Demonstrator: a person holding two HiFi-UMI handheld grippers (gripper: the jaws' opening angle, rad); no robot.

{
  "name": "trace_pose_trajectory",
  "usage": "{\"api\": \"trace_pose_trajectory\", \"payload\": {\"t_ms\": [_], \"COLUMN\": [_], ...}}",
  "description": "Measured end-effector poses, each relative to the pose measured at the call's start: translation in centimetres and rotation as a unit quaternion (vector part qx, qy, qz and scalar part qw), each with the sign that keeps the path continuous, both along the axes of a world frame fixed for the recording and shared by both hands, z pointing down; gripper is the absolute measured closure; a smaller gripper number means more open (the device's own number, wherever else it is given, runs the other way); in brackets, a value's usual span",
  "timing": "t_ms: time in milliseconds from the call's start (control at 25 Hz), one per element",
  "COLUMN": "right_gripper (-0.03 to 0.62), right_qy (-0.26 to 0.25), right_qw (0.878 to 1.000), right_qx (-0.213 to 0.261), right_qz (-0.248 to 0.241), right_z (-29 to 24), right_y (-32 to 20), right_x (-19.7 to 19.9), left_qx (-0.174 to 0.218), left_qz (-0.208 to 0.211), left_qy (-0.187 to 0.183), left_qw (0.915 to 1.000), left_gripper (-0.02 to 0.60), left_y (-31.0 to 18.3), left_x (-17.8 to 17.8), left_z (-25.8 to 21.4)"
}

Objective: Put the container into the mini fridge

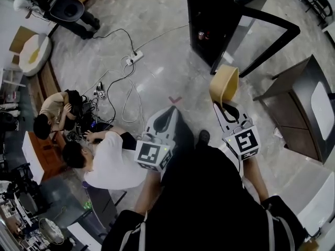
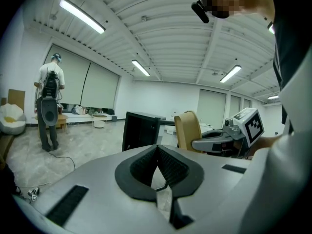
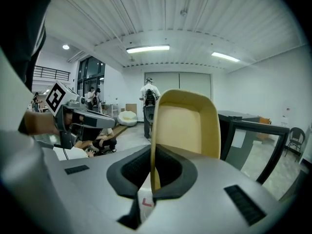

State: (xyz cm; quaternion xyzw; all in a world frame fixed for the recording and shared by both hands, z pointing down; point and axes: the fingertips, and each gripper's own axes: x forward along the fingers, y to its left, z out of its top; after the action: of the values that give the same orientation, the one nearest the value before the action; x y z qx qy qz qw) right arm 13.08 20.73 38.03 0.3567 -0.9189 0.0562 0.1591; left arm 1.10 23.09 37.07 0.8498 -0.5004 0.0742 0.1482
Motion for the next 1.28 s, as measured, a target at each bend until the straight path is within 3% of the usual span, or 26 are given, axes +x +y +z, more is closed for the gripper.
{"api": "trace_pose_trajectory", "payload": {"t_ms": [440, 720, 1280], "right_gripper": [0.568, 0.568, 0.566], "right_qy": [0.010, 0.020, 0.051], "right_qw": [1.000, 0.999, 0.998], "right_qx": [0.012, 0.013, -0.024], "right_qz": [0.011, 0.027, 0.024], "right_z": [-1.6, -0.9, 2.0], "right_y": [-10.2, -13.8, -19.9], "right_x": [-9.2, -13.6, -16.4], "left_qx": [0.013, 0.023, -0.020], "left_qz": [0.024, 0.053, 0.047], "left_qy": [0.020, 0.025, 0.018], "left_qw": [0.9994, 0.9980, 0.9985], "left_gripper": [0.549, 0.549, 0.549], "left_y": [-10.0, -13.5, -18.4], "left_x": [-8.0, -11.7, -15.5], "left_z": [-1.0, 0.1, 2.5]}}
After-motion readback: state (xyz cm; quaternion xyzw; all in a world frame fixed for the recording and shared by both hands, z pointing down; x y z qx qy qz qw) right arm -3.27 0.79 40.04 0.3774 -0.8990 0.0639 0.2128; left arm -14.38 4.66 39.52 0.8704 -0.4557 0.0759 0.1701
